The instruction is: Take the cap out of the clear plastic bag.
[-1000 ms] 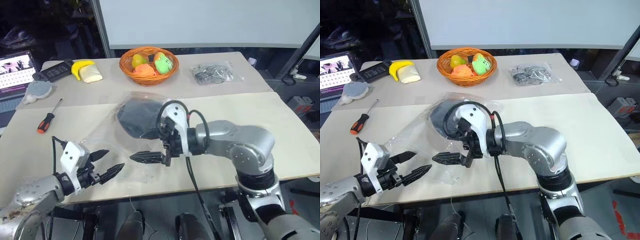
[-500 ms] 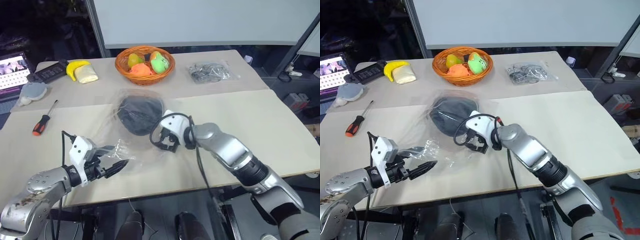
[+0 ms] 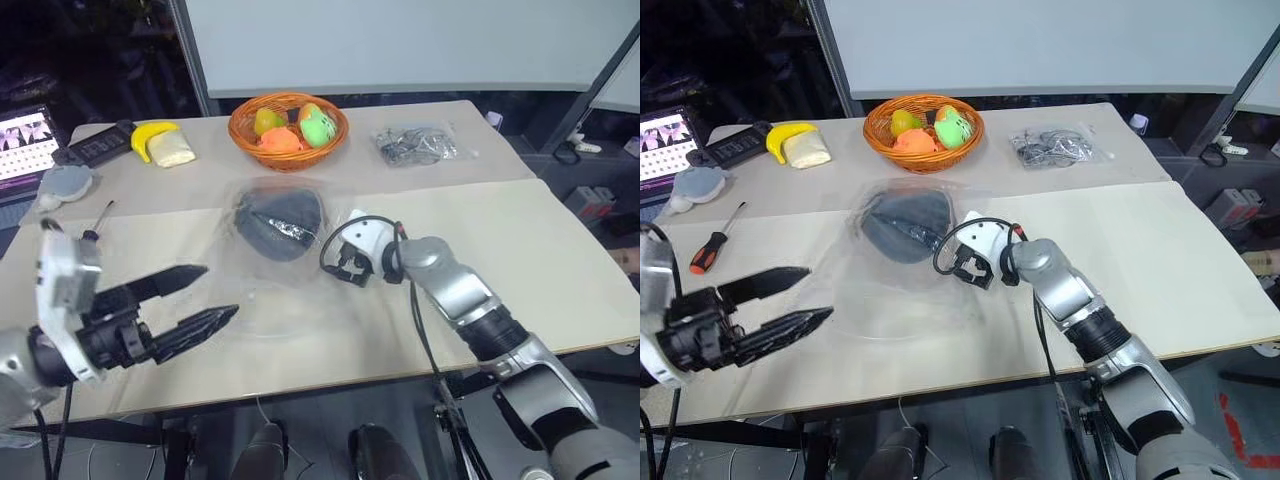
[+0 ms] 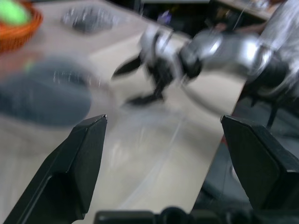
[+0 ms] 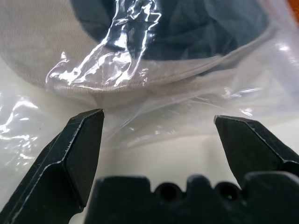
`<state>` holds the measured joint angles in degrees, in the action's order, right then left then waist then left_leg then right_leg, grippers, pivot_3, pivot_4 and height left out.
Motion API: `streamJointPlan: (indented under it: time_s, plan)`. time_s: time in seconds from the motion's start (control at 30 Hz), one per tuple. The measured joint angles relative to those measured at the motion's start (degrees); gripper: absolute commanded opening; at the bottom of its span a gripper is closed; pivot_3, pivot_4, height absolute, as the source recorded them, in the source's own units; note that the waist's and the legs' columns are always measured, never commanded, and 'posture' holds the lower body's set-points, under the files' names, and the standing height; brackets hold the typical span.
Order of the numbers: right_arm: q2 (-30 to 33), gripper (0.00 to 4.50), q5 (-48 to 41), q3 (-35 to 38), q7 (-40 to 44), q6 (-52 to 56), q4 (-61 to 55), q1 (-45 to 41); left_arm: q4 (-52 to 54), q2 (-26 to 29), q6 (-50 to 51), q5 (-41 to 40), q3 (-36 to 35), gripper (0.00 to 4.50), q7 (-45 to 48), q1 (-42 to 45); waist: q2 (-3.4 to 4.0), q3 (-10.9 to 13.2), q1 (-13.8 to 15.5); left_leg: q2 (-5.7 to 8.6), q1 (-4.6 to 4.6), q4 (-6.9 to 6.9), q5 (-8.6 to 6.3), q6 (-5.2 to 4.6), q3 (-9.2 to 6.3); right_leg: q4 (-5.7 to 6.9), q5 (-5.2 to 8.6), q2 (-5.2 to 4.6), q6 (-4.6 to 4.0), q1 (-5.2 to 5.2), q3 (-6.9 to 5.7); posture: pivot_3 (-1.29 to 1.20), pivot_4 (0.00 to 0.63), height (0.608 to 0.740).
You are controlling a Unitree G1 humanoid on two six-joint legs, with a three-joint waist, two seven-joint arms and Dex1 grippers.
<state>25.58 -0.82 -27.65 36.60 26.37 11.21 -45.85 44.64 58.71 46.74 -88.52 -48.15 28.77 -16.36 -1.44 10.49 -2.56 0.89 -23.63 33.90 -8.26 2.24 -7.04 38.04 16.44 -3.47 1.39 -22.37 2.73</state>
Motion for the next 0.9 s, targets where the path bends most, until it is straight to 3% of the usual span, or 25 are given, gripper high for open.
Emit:
streamJointPlan:
  time_s: [0.1, 0.17, 0.33, 0.47, 0.7, 0.8, 0.9]
  plan:
    - [3.8, 4.45, -1.4, 1.9, 6.6, -2.0, 0.8, -1.1, -0.4, 2.6, 1.1, -4.5, -2.4, 4.16, -1.3, -0.3, -0.01, 0.3, 0.3, 0.05, -0.14, 0.05, 0.0, 0.0, -0.02, 0.0, -0.02, -0.03, 0.04, -0.06, 0.0, 0.0, 0.15, 0.74]
    - [8.5, 4.45, -5.0, 6.7, 13.5, -2.1, -1.0, -2.4, 0.0, 3.5, 2.5, -0.3, -4.3, 4.16, 0.8, -2.9, 0.07, 0.4, 0.2, 0.09, -0.13, 0.01, 0.0, 0.0, 0.01, -0.04, -0.01, -0.04, 0.07, -0.04, 0.03, 0.0, 0.15, 0.74]
    - [10.9, 4.45, -9.6, 12.4, 18.9, 0.7, -7.6, -2.5, -2.3, 5.7, -1.8, 26.3, -3.1, 4.16, 11.8, -11.4, 0.07, 0.4, -0.5, -0.15, 0.11, -0.13, -0.01, 0.0, 0.15, 0.04, 0.05, 0.17, -0.13, -0.06, 0.04, 0.0, 0.15, 0.74]
    - [9.6, 4.45, -9.5, 12.6, 18.3, 2.3, -8.6, -1.7, -7.7, 8.7, -15.0, 46.7, 6.8, 4.16, 17.5, -8.5, 0.07, 0.4, 0.0, -0.31, 0.17, -0.1, -0.01, 0.02, 0.33, -0.03, 0.08, 0.2, -0.14, 0.01, 0.05, 0.0, 0.15, 0.74]
    - [9.9, 4.45, -8.9, 12.9, 16.7, 4.8, -12.1, 2.2, -11.9, 7.8, -24.9, 57.0, 21.2, 4.16, 19.3, 4.4, 0.06, 0.4, 0.4, -0.17, -0.62, -0.02, -0.04, 0.06, 0.39, 0.03, -0.13, 0.05, 0.0, -0.71, 0.16, 0.0, 0.15, 0.74]
    - [10.9, 4.5, -10.4, 14.0, 16.7, 8.2, -16.1, 4.2, -16.3, 4.8, -26.9, 62.0, 29.9, 3.46, 19.0, 9.3, 0.1, 0.4, 0.0, -0.14, -0.71, -0.01, -0.04, 0.06, 0.47, 0.13, -0.16, 0.07, 0.04, -0.84, 0.29, 0.0, 0.15, 0.74]
    - [12.1, 4.5, -11.8, 17.2, 16.3, 10.4, -19.0, 4.3, -19.5, 2.4, -27.9, 64.5, 35.0, 2.38, 19.6, 12.9, 0.09, 0.5, -0.1, -0.15, -0.64, 0.05, -0.03, 0.05, 0.55, 0.17, -0.19, 0.08, 0.08, -0.8, 0.37, 0.0, 0.15, 0.74]
